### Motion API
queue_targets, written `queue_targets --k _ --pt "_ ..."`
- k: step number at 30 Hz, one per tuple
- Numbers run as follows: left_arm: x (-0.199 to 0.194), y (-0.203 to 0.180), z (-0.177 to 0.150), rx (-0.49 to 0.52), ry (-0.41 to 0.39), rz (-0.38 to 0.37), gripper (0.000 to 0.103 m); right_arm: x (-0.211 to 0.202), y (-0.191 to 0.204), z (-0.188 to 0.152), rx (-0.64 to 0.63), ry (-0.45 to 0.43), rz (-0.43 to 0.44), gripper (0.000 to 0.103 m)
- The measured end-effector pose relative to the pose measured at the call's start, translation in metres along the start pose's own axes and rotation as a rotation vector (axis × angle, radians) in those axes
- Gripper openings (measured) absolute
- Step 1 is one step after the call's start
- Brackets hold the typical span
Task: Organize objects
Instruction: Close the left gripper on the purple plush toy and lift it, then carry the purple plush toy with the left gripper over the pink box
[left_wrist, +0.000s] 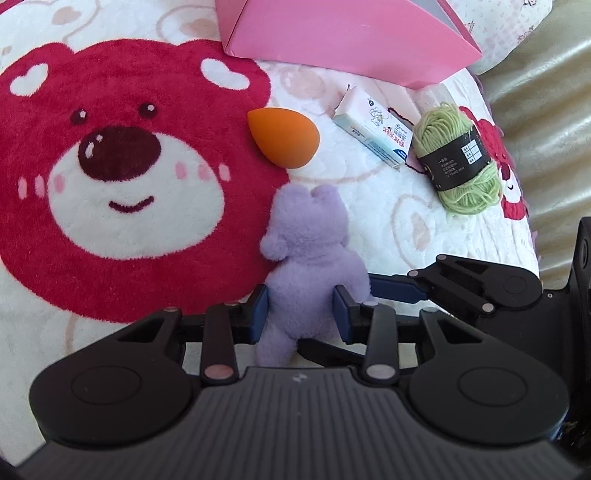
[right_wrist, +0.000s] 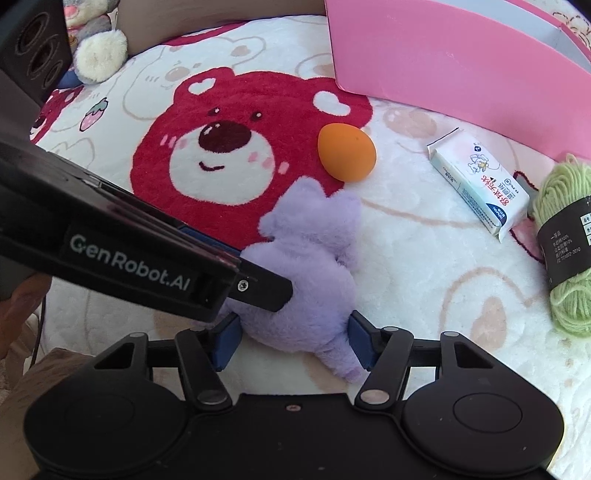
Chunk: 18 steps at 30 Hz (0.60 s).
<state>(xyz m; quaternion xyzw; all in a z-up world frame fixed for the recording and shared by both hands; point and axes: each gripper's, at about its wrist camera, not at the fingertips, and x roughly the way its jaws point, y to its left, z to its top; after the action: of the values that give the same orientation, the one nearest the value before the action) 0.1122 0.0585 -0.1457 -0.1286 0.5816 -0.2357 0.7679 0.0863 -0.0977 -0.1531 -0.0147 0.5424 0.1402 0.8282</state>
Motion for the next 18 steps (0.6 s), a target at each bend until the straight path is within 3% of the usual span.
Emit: queue_targets --k 5,13,18 --pt "0.003 0.008 -0.002 -0.083 0.004 -0.033 0.039 0.001 0.002 -0.001 -0.009 0.004 -0.015 0.065" --pt "-0.008 0.001 -0.005 -0.088 -0.050 -0.095 0.037 -0.013 0.003 -0.003 -0.010 -0.045 -0.026 0.062" --pt "-0.020 -0.008 -0.003 -0.044 -0.088 -0.096 0.037 -0.024 0.000 -0.003 -0.011 -0.089 -0.027 0.062"
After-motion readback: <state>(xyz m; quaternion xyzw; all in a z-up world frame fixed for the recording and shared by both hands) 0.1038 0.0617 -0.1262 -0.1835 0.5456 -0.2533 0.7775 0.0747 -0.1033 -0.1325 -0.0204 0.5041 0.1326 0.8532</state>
